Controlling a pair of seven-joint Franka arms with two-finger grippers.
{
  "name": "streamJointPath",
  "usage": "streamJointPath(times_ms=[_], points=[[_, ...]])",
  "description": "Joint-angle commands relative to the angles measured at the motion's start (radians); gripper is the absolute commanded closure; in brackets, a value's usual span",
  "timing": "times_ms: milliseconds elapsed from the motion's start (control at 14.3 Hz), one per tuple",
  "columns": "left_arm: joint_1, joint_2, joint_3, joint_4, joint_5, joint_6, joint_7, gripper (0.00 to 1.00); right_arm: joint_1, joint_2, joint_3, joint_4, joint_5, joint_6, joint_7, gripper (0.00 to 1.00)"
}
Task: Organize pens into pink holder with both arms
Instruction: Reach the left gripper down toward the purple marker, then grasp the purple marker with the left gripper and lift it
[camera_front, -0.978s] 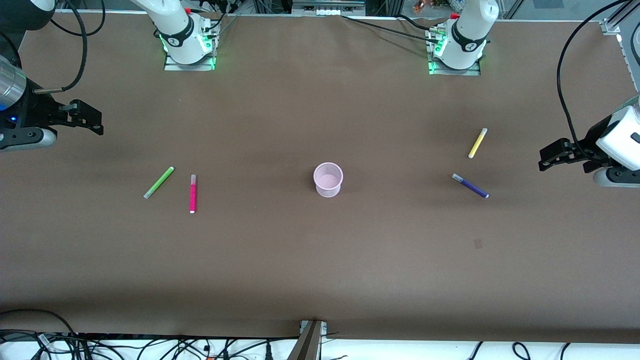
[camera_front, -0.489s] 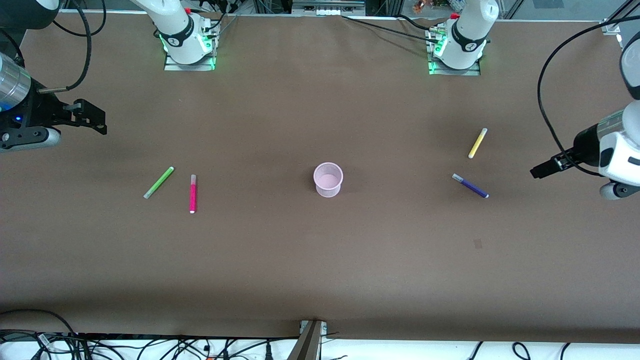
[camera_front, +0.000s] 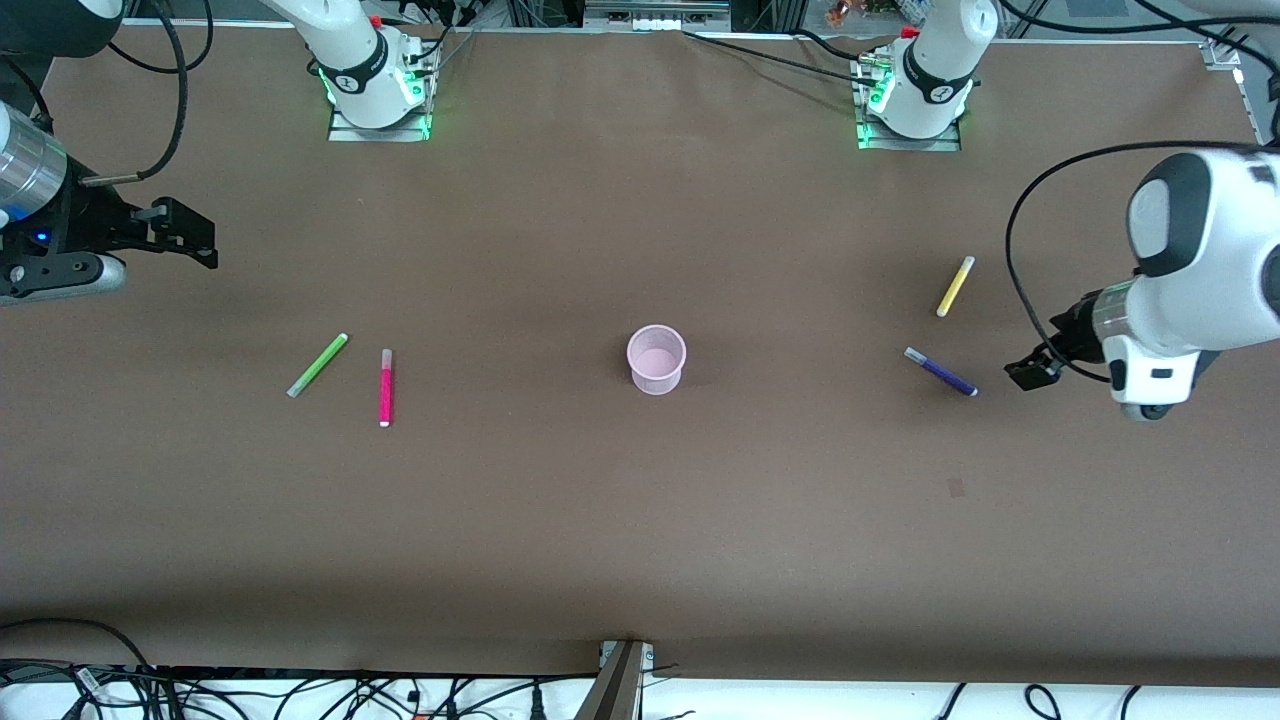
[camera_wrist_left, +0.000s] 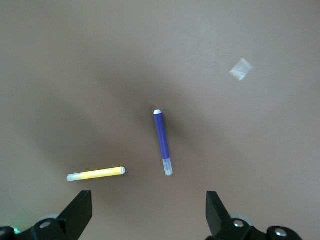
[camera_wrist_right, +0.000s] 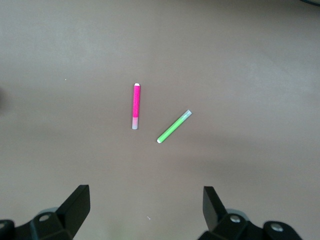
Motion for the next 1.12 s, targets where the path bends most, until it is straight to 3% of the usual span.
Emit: streamJointPath(times_ms=[0,279,629,838,908,978,1048], points=[[0.001,0.038,-0.001,-0.079,-0.013,0.129,-0.075,0.0,-0.001,-0.015,0.007,-0.003,0.009,-0.013,0.002,0.0],[-0.008,0.155,-0.001,-0.087,-0.008,0.244,-0.132,0.0,-0.001,-0.012,0.007,-0.003,0.008,-0.009,0.002,0.0],[-0.008,0.215,-0.001,-0.166,0.021,0.422,-0.128,0.0,-0.001,-0.01,0.007,-0.001,0.008,-0.003,0.002,0.0],[-0.006,0.227,-0.001,-0.168,0.024,0.435,-0.114,0.0,-0.003,-0.006,0.007,0.002,-0.001,-0.003,-0.004,0.0],[-0.006,0.229,-0.001,-0.17,0.024,0.435,-0.112,0.02,-0.003,-0.004,0.006,0.003,-0.001,-0.001,-0.005,0.0],[-0.006,0.233,-0.001,-0.17,0.024,0.435,-0.112,0.15,-0.003,-0.006,0.007,0.004,-0.003,0.005,-0.001,0.0],[-0.006,0.238,-0.001,-0.171,0.024,0.435,-0.112,0.18,-0.001,-0.006,0.007,0.004,-0.003,0.002,-0.001,0.0]])
